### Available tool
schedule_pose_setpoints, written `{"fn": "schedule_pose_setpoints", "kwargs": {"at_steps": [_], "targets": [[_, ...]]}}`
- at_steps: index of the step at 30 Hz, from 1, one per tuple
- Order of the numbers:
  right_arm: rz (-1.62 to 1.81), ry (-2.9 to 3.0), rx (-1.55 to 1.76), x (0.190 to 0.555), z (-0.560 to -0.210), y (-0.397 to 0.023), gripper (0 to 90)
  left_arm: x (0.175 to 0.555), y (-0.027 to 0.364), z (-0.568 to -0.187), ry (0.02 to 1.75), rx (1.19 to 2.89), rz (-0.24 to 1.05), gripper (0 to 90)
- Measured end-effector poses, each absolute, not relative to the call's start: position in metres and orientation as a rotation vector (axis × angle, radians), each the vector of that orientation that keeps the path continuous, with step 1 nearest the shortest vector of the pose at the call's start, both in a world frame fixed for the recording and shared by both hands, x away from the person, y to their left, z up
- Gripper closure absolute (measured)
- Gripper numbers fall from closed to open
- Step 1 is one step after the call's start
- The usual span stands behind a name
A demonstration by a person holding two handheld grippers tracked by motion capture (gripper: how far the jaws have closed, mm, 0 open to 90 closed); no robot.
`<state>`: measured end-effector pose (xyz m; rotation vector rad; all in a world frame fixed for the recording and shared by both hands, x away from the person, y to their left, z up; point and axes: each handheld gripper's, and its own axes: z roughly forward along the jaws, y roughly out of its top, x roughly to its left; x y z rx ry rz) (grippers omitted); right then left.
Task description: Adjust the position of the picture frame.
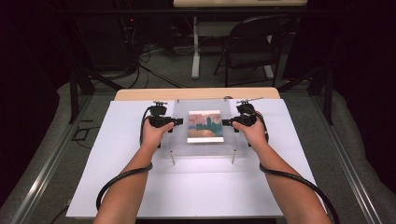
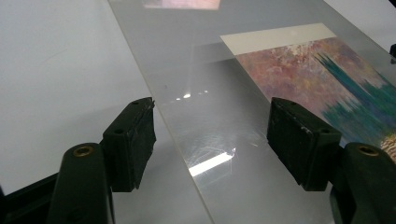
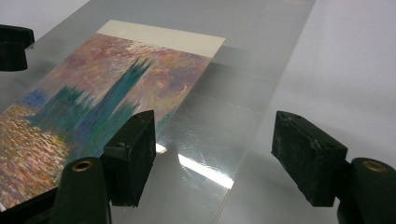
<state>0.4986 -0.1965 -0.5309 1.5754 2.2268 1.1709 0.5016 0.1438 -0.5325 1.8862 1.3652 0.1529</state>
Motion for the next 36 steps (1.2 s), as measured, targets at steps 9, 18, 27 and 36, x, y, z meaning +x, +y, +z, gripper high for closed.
{"fn": "schedule_pose_setpoints", "kwargs": {"at_steps": [9, 18, 27, 36], "targets": [[1.211, 2.245, 1.613, 0.498, -0.533, -0.194, 27.5, 0.501, 0.142, -0.536, 1.376, 1.869, 0.115, 30.5], [1.216, 2.246, 1.63, 0.497, -0.534, -0.194, 26.2, 0.5, 0.143, -0.537, 1.381, 1.86, 0.093, 29.4], [1.264, 2.23, 1.686, 0.498, -0.539, -0.196, 23.9, 0.499, 0.146, -0.543, 1.385, 1.812, 0.051, 27.0], [1.312, 2.225, 1.716, 0.497, -0.543, -0.193, 21.7, 0.497, 0.146, -0.544, 1.393, 1.798, -0.002, 26.1]]}}
